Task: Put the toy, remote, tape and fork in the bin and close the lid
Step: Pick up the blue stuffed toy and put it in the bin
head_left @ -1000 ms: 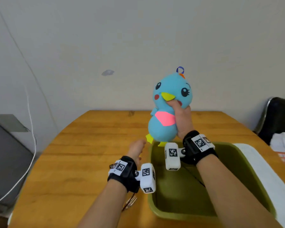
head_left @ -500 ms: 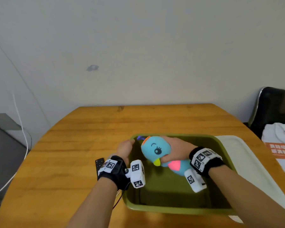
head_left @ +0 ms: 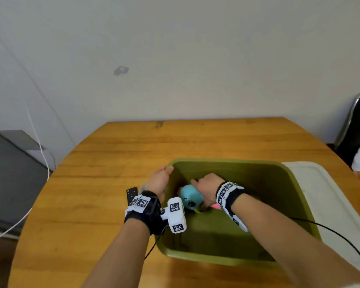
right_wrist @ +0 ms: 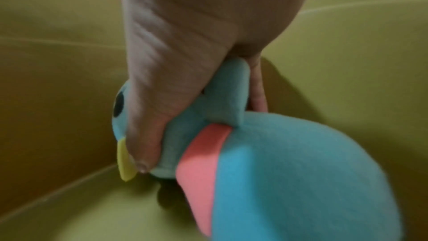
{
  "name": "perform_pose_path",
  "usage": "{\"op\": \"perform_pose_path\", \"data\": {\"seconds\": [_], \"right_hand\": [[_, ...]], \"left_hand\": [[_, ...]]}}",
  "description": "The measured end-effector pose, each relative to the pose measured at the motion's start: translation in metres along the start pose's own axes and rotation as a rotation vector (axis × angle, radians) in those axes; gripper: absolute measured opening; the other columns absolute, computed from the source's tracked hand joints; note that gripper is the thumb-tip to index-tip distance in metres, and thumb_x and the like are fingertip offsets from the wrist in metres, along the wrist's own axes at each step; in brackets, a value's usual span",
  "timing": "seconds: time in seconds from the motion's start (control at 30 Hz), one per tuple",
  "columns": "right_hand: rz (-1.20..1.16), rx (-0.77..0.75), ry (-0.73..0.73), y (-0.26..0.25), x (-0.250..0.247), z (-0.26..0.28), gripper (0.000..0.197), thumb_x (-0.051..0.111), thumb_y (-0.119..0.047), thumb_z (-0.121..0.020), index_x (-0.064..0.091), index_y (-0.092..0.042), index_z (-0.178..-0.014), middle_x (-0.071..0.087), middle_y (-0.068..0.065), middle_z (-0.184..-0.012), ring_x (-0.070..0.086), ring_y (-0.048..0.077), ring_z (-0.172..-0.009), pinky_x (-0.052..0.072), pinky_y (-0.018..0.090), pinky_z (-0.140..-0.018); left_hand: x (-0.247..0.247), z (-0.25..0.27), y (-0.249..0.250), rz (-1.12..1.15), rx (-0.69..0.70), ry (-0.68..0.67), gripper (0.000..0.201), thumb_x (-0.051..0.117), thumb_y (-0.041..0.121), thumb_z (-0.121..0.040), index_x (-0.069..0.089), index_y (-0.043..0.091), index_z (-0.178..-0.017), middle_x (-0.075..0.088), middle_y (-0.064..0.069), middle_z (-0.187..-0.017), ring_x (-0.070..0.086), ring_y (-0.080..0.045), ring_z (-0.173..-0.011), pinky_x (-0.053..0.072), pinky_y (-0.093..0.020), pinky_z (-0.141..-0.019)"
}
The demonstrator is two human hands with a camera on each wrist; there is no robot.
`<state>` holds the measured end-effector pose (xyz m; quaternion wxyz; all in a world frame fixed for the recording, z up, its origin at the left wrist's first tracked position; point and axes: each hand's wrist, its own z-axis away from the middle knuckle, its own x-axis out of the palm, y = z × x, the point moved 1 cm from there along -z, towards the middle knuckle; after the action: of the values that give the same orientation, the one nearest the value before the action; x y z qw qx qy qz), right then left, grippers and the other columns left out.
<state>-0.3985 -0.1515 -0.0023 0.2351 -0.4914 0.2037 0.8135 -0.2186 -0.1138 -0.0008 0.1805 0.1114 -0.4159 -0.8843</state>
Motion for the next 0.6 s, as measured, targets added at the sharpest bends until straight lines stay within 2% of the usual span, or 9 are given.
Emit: {"op": "perform_pose_path", "data": {"seconds": [0.1,0.17,0.23,0.33,0.4,0.43,0.5,0.57,0.6], "right_hand": [[0.039,-0.027,0.055,-0.001,0.006,0.0,0.089,0.073,-0.069,-0.072,0.047,-0.008,-0.132,0.067,0.011,-0.115,0.069,0.032,-0.093,0.04,0.035,-0.062],[0.05,-0.064,0.122,-0.001,0.01,0.003,0.091,0.075,-0.063,-0.075,0.042,-0.009,-0.14,0.057,0.012,-0.127,0.064,0.032,-0.1,0.043,0.038,-0.065],[0.042,-0.105,0.179,0.001,0.011,0.007,0.091,0.076,-0.056,-0.077,0.038,-0.009,-0.145,0.051,0.012,-0.131,0.058,0.031,-0.107,0.047,0.041,-0.072],[0.016,-0.117,0.18,0.008,0.012,0.013,0.077,0.072,-0.049,-0.084,0.04,-0.012,-0.143,0.05,0.011,-0.13,0.056,0.029,-0.108,0.044,0.038,-0.07],[-0.024,-0.089,0.15,0.01,0.015,0.013,0.069,0.07,-0.045,-0.087,0.04,-0.015,-0.142,0.052,0.01,-0.128,0.058,0.029,-0.107,0.041,0.038,-0.066],[-0.051,-0.074,0.135,0.009,0.017,0.012,0.068,0.069,-0.043,-0.088,0.04,-0.016,-0.142,0.053,0.01,-0.128,0.06,0.03,-0.106,0.043,0.038,-0.066],[-0.073,-0.064,0.129,0.006,0.02,0.01,0.069,0.07,-0.045,-0.087,0.04,-0.016,-0.141,0.053,0.01,-0.127,0.061,0.031,-0.106,0.046,0.039,-0.067],[-0.061,-0.075,0.157,0.004,0.018,0.009,0.072,0.071,-0.052,-0.083,0.043,-0.015,-0.139,0.054,0.008,-0.124,0.061,0.03,-0.103,0.046,0.038,-0.067],[-0.055,-0.083,0.18,0.005,0.016,0.01,0.074,0.07,-0.056,-0.08,0.046,-0.015,-0.136,0.055,0.008,-0.122,0.061,0.029,-0.101,0.047,0.039,-0.067]], "left_hand": [[0.006,0.049,0.026,0.009,0.059,0.008,0.052,0.059,0.025,-0.095,0.048,0.01,-0.143,0.056,-0.01,-0.141,0.052,-0.032,-0.132,0.04,-0.051,-0.113],[0.007,0.062,0.032,0.008,0.079,0.027,0.047,0.056,0.019,-0.099,0.048,0.006,-0.143,0.058,-0.011,-0.133,0.052,-0.032,-0.13,0.039,-0.049,-0.113],[0.006,0.062,0.031,0.007,0.086,0.022,0.041,0.055,0.017,-0.099,0.052,0.005,-0.138,0.062,-0.012,-0.132,0.056,-0.033,-0.126,0.042,-0.05,-0.111],[0.007,0.064,0.031,0.012,0.076,0.024,0.038,0.055,0.017,-0.099,0.054,0.005,-0.135,0.063,-0.015,-0.13,0.058,-0.031,-0.122,0.043,-0.049,-0.111],[0.007,0.062,0.03,0.003,0.079,0.02,0.039,0.053,0.016,-0.1,0.052,0.004,-0.138,0.061,-0.014,-0.131,0.056,-0.026,-0.116,0.043,-0.041,-0.108],[0.007,0.061,0.029,-0.003,0.089,0.012,0.04,0.052,0.015,-0.101,0.051,0.003,-0.138,0.06,-0.01,-0.129,0.054,-0.023,-0.113,0.042,-0.036,-0.103],[0.008,0.062,0.029,-0.028,0.098,0.018,0.041,0.051,0.015,-0.102,0.049,0.002,-0.141,0.057,-0.007,-0.125,0.05,-0.022,-0.115,0.037,-0.03,-0.095],[0.007,0.063,0.029,-0.042,0.107,0.026,0.042,0.051,0.016,-0.102,0.048,0.002,-0.141,0.056,-0.008,-0.126,0.05,-0.023,-0.119,0.036,-0.03,-0.094],[0.007,0.064,0.029,-0.048,0.108,0.024,0.041,0.052,0.016,-0.102,0.049,0.002,-0.14,0.055,-0.005,-0.121,0.05,-0.021,-0.115,0.038,-0.03,-0.096]]}}
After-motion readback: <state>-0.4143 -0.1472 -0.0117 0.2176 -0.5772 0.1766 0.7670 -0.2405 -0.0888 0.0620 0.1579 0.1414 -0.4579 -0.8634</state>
